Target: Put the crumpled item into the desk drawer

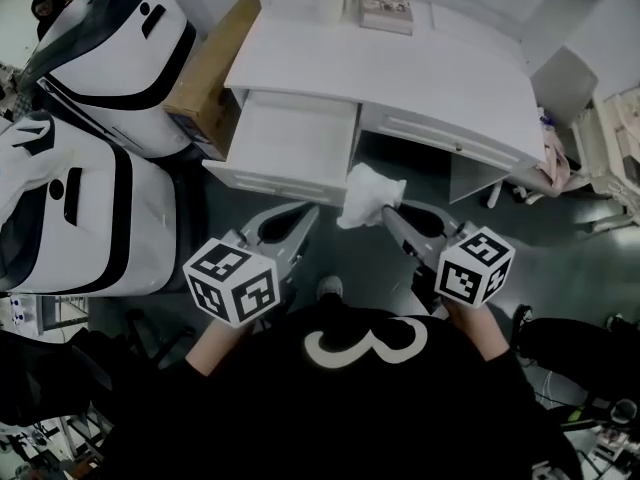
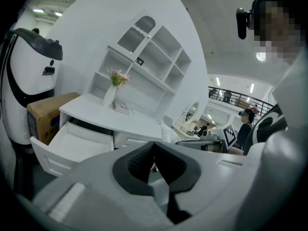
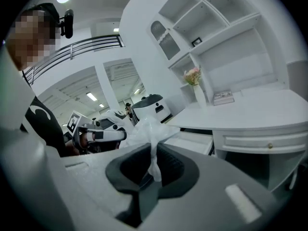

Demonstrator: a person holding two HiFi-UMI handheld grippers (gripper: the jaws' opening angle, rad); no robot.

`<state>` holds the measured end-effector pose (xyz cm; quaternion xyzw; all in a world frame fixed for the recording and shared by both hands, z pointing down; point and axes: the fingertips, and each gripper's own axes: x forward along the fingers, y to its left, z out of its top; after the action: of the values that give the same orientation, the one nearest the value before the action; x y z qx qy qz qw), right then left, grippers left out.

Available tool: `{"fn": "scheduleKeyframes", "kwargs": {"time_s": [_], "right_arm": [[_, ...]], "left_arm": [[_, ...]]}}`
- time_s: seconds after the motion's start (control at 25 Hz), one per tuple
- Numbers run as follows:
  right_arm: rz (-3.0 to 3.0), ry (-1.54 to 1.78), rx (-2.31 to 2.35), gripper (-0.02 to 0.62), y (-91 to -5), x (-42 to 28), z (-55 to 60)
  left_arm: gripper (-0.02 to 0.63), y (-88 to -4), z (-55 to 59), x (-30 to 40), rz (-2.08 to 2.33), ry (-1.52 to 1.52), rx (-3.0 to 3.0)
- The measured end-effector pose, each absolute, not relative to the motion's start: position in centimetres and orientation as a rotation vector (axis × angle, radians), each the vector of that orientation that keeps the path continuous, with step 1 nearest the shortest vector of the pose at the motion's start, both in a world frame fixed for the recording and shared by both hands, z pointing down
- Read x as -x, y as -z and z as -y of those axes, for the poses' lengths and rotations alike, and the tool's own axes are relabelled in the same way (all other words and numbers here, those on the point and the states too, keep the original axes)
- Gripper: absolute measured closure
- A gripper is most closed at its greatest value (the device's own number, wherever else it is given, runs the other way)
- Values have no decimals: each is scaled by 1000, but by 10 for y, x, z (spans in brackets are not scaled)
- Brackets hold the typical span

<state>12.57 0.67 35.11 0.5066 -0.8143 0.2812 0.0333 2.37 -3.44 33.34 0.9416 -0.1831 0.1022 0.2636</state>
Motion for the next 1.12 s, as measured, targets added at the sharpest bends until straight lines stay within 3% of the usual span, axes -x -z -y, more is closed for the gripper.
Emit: {"fn": "scheduleKeyframes", "kwargs": {"time_s": [1.12], "right_arm": [[2495,-941,-1298,557,-397,-124,180]], "left_arm": [[595,-371,193,-18,731,-318,-2410]]}}
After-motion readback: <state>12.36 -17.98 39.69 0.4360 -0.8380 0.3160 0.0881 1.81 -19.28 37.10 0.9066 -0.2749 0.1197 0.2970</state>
